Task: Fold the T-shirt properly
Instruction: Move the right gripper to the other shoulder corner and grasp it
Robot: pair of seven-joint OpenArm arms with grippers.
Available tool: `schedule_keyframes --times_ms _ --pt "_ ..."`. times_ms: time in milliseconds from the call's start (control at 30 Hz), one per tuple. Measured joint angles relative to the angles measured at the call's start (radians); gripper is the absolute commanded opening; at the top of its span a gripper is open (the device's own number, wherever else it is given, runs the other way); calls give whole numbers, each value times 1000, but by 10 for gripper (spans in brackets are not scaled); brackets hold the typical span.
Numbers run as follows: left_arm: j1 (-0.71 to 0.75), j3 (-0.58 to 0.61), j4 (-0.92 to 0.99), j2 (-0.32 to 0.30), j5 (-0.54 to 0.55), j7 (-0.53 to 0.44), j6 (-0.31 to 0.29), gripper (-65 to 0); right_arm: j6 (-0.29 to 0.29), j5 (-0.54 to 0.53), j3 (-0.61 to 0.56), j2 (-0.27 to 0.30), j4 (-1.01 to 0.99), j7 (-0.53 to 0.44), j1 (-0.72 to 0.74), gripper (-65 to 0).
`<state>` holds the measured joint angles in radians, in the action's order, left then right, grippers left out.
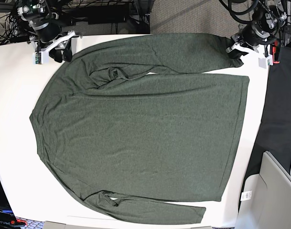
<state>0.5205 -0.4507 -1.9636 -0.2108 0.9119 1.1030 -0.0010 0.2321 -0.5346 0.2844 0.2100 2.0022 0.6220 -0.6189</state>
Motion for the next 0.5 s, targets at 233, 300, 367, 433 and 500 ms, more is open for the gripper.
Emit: schedule_keyframes --times_ms 233,300,367,433,500 --pt "0 0 0 0 0 0 0 -650 -3 -240 80 -9 -80 57 32 -464" --pt "0 0 0 1 0 0 0 -650 -7 -280 101 -20 -137 59 32 -464" --pt "-1 0 0 0 0 0 0 -650 -3 -340 111 -23 -187 47 39 -464" --pt "0 0 0 0 0 0 0 -650 -2 -380 111 -22 -223 38 59 -464" --pt "0 0 0 1 0 0 0 -650 6 -426 111 -22 -256 28 68 -464"
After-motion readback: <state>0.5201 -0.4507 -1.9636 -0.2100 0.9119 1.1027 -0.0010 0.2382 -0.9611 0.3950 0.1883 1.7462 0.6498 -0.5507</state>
